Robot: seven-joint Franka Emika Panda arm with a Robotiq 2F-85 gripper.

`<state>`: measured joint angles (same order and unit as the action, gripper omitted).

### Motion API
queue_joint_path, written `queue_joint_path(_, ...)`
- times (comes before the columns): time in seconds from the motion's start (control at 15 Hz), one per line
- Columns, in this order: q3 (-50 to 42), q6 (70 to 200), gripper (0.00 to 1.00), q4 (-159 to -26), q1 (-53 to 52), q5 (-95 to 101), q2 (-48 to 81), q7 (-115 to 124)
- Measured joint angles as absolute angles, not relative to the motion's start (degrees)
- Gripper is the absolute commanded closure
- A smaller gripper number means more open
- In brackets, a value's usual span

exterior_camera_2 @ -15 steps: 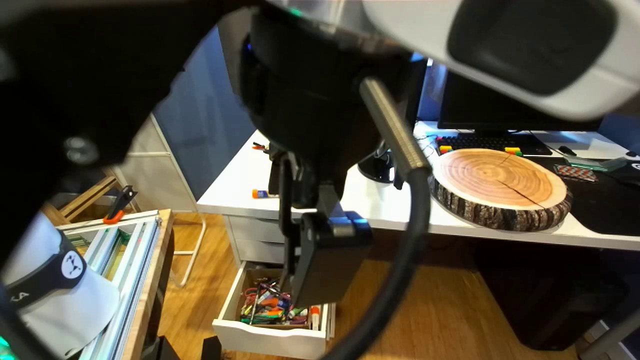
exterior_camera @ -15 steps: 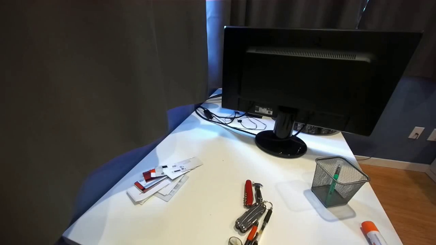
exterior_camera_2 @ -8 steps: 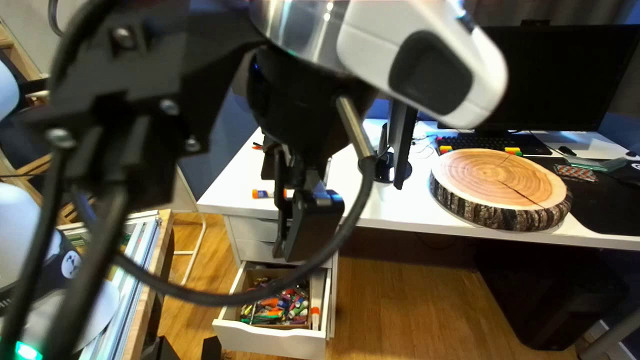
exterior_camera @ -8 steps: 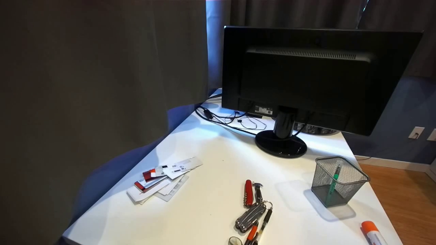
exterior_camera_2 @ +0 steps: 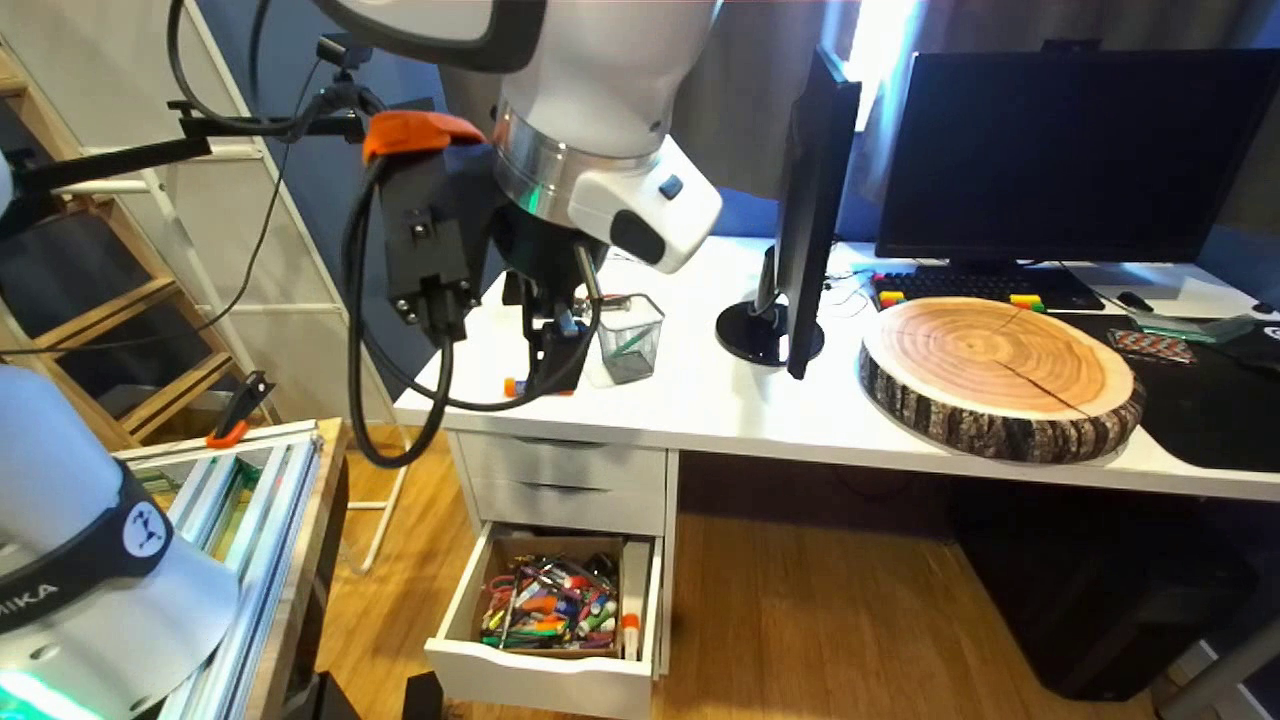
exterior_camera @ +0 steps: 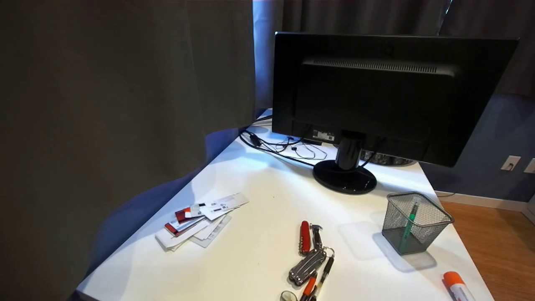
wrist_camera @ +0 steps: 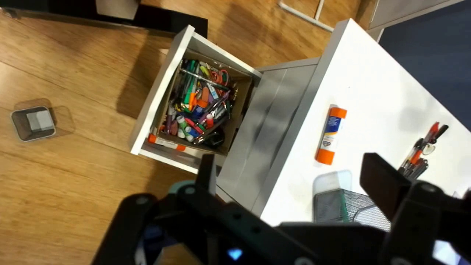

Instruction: Roll the glue stick off the table into the open drawer

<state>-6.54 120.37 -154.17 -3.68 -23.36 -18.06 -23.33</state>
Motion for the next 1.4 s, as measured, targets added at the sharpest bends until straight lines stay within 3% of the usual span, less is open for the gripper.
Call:
queue_joint_path(0.2,-2.8,127.3,0.0,-157.4,-7.5,-28.2,-18.1,-22.4)
queue_joint_path(1.4,-3.4,127.3,0.0,-157.2,-6.9,-28.1,-18.0,-22.6)
